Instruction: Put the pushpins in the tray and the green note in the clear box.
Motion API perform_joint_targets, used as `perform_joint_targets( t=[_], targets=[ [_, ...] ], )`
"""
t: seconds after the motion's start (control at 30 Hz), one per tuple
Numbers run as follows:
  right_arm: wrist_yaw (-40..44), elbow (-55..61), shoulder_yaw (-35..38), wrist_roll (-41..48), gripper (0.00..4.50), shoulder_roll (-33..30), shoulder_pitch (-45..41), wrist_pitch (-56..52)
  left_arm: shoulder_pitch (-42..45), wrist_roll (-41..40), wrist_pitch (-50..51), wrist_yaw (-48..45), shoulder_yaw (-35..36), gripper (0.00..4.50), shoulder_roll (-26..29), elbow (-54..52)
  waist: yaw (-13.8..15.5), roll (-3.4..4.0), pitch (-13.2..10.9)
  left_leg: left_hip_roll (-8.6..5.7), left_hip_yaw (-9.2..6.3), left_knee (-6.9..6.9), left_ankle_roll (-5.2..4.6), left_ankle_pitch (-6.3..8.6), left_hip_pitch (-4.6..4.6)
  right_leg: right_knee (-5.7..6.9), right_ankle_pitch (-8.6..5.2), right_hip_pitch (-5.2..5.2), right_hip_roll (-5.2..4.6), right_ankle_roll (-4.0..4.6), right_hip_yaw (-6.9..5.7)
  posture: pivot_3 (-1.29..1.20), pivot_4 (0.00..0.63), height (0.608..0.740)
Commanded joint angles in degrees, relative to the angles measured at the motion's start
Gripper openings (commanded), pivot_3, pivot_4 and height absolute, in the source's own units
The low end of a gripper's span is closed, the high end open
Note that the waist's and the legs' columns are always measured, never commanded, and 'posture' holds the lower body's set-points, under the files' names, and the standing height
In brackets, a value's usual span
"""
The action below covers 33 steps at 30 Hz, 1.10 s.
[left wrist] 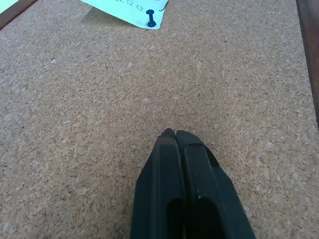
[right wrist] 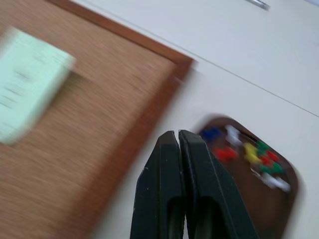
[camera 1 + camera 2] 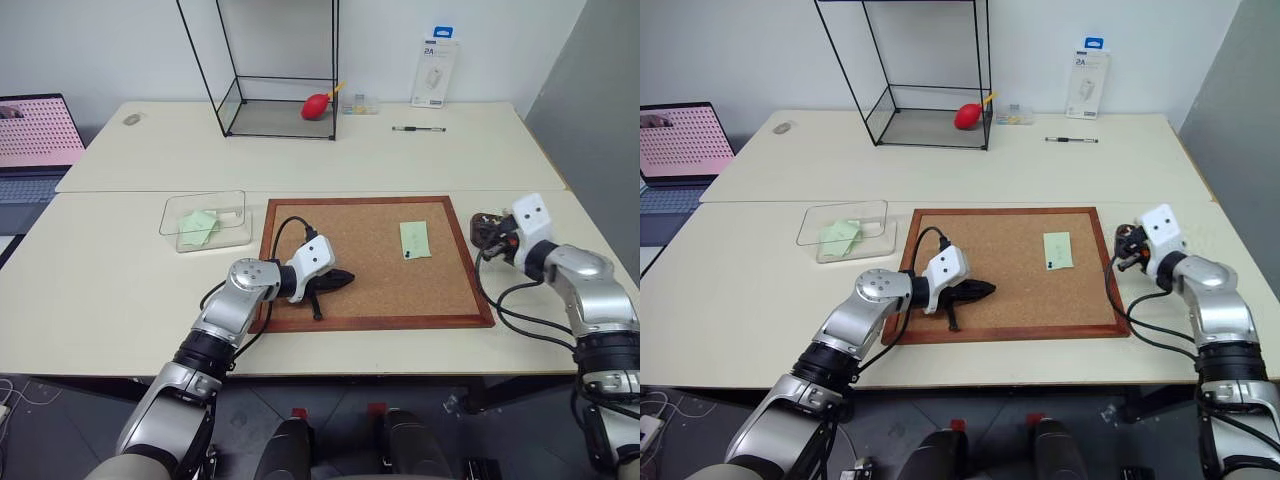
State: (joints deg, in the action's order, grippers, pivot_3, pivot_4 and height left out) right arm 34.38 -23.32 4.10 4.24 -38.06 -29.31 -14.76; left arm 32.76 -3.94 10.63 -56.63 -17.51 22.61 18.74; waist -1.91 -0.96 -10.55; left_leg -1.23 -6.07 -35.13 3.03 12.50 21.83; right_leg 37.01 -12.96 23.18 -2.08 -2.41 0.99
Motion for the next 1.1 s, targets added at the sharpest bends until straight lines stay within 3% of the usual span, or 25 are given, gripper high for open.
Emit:
perform_joint_targets(
  t=[0.03,0.23,0.67,0.9,1.1],
  targets=[
    [-3.08,-4.14,-1.08,-4.24,0.01,-1.46,-2.8,4.95,-1.6,2.61,1.19,0.08,-2.01,0.0,0.23,2.45,-0.03,0.01,0.0,0.0,0.02,0.0,0.0,0.0,-0.01,0.01,0.0,0.0,0.0,0.0,0.02,0.0,0.15,0.74],
    [-5.37,-10.56,-1.91,-6.94,0.01,-0.94,-5.25,7.86,-1.5,2.68,1.0,0.21,-1.9,0.0,0.35,2.55,0.01,0.0,0.0,-0.01,0.02,-0.01,0.0,0.0,0.0,0.0,0.01,-0.01,0.0,-0.01,0.02,0.0,0.15,0.74],
    [-5.98,-11.68,1.22,-3.7,2.48,0.35,-7.91,8.38,-1.52,2.81,0.94,0.24,-1.95,0.0,0.54,2.47,0.0,0.01,0.0,-0.01,0.01,-0.01,0.0,0.0,0.0,0.0,0.01,-0.01,0.0,-0.01,0.02,0.0,0.15,0.74],
    [-4.65,-7.2,6.82,3.54,2.48,1.71,-8.89,6.17,-1.71,2.73,0.91,0.22,-1.93,0.0,0.52,2.42,0.0,0.01,0.0,-0.01,0.01,-0.01,0.0,0.0,0.0,0.0,0.01,-0.01,0.0,-0.01,0.02,0.0,0.15,0.74],
    [6.02,5.71,3.28,8.6,2.48,2.27,-2.74,0.42,-1.99,2.7,0.81,0.24,-1.98,0.0,0.44,2.42,0.03,0.02,0.02,0.0,-0.02,-0.01,0.0,0.0,0.0,0.01,0.01,-0.01,0.0,-0.01,0.0,0.0,0.15,0.74]
  ],
)
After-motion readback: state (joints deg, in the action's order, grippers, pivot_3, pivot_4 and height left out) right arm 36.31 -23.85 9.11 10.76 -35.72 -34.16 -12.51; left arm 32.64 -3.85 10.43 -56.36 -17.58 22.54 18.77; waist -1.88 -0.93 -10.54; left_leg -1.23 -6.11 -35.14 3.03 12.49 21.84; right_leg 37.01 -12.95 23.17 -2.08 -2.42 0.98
